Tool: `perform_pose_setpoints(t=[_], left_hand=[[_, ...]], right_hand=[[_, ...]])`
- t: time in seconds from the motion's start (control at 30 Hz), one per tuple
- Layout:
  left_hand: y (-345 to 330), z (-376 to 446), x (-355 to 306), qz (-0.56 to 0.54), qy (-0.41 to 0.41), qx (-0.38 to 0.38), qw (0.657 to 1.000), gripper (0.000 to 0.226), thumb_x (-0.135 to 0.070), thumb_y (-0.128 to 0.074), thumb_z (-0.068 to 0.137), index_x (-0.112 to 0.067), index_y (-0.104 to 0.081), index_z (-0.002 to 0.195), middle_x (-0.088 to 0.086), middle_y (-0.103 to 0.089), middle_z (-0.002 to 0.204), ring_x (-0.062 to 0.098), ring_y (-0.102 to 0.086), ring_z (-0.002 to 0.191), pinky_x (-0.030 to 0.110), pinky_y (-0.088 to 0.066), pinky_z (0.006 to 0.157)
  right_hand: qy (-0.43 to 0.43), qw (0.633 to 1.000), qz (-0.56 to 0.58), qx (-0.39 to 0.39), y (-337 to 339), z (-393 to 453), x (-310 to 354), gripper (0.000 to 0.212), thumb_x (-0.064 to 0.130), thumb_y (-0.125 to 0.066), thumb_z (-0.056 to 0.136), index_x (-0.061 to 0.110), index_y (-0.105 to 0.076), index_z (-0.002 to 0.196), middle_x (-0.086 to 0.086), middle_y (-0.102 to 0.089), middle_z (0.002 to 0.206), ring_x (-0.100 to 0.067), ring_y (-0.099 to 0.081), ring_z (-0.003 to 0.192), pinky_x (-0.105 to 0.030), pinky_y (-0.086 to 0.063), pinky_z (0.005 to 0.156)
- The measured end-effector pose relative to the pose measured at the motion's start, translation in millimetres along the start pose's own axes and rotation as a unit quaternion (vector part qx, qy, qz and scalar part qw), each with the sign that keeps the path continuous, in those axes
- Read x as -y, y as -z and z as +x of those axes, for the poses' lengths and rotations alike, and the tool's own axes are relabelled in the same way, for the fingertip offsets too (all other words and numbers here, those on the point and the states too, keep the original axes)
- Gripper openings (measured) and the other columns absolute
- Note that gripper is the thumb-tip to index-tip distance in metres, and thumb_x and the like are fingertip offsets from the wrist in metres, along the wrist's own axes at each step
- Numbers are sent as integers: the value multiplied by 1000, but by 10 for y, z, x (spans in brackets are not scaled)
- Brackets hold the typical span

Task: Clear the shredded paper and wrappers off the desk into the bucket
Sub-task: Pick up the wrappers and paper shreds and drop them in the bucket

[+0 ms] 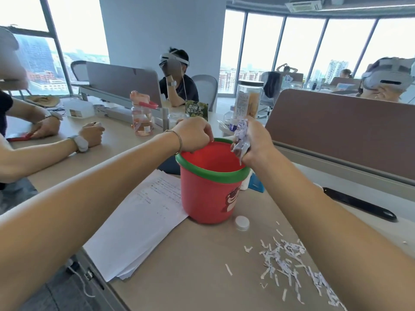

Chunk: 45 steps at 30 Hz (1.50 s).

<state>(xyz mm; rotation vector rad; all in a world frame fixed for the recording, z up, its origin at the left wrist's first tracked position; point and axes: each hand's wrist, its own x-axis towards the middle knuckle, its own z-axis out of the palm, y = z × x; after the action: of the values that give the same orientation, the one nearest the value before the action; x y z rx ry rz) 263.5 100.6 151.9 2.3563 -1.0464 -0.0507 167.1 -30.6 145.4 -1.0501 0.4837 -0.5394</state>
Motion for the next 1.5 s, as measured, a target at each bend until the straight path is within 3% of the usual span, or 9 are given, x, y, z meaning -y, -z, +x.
perform_pose_setpoints(t=[0.23, 0.37, 0.5, 0.6, 0.8, 0.9, 1.07, 1.27, 1.5], left_hand=[[159, -138, 106, -5, -20, -48, 999, 33, 1, -46, 84, -13, -75, 91, -8, -66, 87, 12, -63, 84, 22, -50, 67], [151, -156, 155, -9, -15, -37, 999, 24, -3, -54, 84, -16, -75, 82, -2, -72, 92, 15, -66, 89, 30, -57, 80], [124, -172, 134, -5, -8, -35, 999, 27, -4, -51, 82, -15, -75, 84, 0, -72, 85, 19, -69, 91, 38, -59, 85], [110, -193, 99, 7, -11, -34, 999, 28, -6, -50, 82, -16, -76, 86, -3, -72, 84, 18, -68, 90, 35, -58, 83], [88, -240, 43, 41, -10, -47, 998, 26, -11, -51, 80, -20, -75, 86, -3, -72, 83, 18, -67, 87, 29, -54, 72], [73, -297, -69, 61, -29, -66, 996, 27, -11, -50, 82, -20, -75, 88, -4, -71, 83, 17, -65, 85, 29, -52, 72], [-46, -444, -424, 72, -97, -117, 986, 25, -13, -48, 84, -24, -70, 89, -12, -62, 76, 13, -63, 75, 34, -55, 72], [-434, -728, -822, 66, -206, -157, 964, 23, -18, -49, 86, -26, -68, 96, -11, -57, 74, 17, -59, 75, 36, -54, 74], [-1255, -1010, -858, 161, -260, -54, 951, 24, -20, -50, 90, -24, -63, 110, 0, -67, 103, 25, -63, 90, 31, -40, 67]], right_hand=[[28, 979, -198, 47, -218, 102, -212, 15, 17, -55, 96, 11, -53, 83, -5, -48, 64, -18, -42, 52, -34, -34, 53], [145, 891, -421, 82, -178, 126, -262, 18, 20, -57, 81, 12, -54, 65, -13, -49, 65, -23, -47, 60, -38, -41, 61], [161, 795, -577, 97, -142, 175, -229, 23, 30, -60, 75, 9, -64, 67, -10, -60, 64, -22, -54, 61, -35, -45, 60], [151, 757, -622, 132, -116, 184, -174, 22, 29, -64, 82, 10, -73, 74, -8, -73, 74, -22, -67, 69, -39, -58, 71], [179, 698, -660, 213, -41, 3, -50, 20, 17, -60, 91, 25, -78, 91, 9, -76, 91, -9, -66, 95, -25, -50, 84], [238, 689, -651, 211, 61, -167, 59, 22, 14, -57, 92, 21, -77, 96, 7, -75, 95, -8, -67, 94, -19, -48, 76], [324, 702, -616, 154, 441, -521, 287, 21, 15, -58, 92, 23, -78, 91, 11, -75, 89, -6, -69, 90, -26, -52, 87], [330, 712, -613, 85, 1034, -860, 339, 21, 13, -58, 94, 22, -78, 90, 12, -73, 85, 3, -65, 83, -16, -46, 80], [292, 732, -612, 60, 1612, -916, 157, 23, 10, -58, 86, 21, -77, 82, 8, -75, 81, -10, -69, 81, -34, -57, 81]])
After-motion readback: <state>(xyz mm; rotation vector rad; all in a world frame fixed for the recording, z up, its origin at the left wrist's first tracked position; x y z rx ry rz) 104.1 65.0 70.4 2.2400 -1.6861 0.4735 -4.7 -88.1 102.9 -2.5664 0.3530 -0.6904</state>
